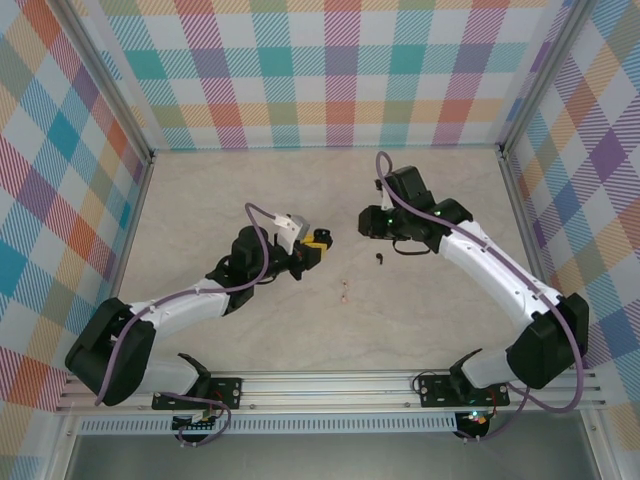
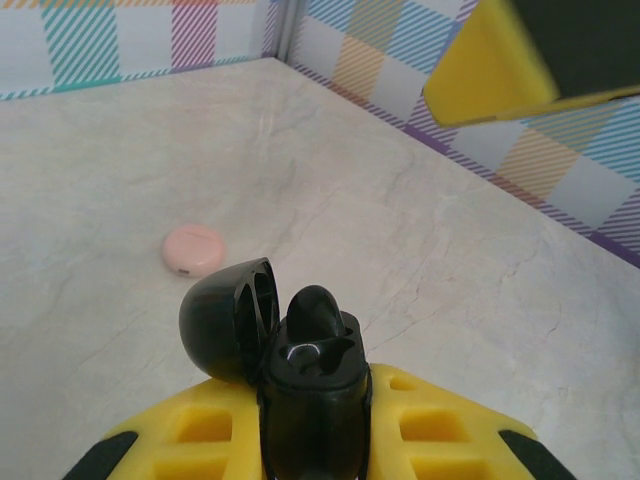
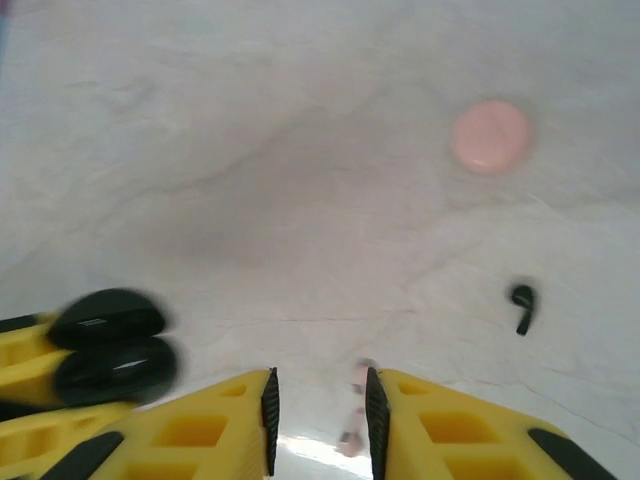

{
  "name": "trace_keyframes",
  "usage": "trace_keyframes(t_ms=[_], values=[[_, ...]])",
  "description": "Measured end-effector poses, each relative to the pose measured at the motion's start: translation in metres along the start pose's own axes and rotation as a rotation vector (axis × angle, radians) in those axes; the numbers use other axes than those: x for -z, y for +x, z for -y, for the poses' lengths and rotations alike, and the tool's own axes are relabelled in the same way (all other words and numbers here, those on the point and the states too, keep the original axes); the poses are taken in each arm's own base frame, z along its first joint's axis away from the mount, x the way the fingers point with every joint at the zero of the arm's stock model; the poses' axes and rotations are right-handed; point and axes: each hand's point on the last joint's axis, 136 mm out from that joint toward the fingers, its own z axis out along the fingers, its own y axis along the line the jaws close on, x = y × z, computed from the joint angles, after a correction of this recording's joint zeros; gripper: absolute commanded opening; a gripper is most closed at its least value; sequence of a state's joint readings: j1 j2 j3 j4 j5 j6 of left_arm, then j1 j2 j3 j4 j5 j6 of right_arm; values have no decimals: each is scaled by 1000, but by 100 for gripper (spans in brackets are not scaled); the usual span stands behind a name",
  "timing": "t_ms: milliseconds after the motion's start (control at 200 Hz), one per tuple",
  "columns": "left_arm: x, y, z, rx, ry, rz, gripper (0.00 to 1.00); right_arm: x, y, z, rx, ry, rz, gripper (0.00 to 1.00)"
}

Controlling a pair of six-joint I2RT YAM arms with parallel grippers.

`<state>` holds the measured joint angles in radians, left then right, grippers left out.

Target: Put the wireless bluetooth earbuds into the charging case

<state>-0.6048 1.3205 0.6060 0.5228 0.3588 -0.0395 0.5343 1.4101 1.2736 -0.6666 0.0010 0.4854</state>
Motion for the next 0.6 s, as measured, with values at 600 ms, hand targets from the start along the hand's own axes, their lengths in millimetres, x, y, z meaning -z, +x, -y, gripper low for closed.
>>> trace_keyframes(t_ms=[600], values=[[45, -27, 16, 36, -26, 33, 20, -115, 60, 90, -133, 225, -403, 37]])
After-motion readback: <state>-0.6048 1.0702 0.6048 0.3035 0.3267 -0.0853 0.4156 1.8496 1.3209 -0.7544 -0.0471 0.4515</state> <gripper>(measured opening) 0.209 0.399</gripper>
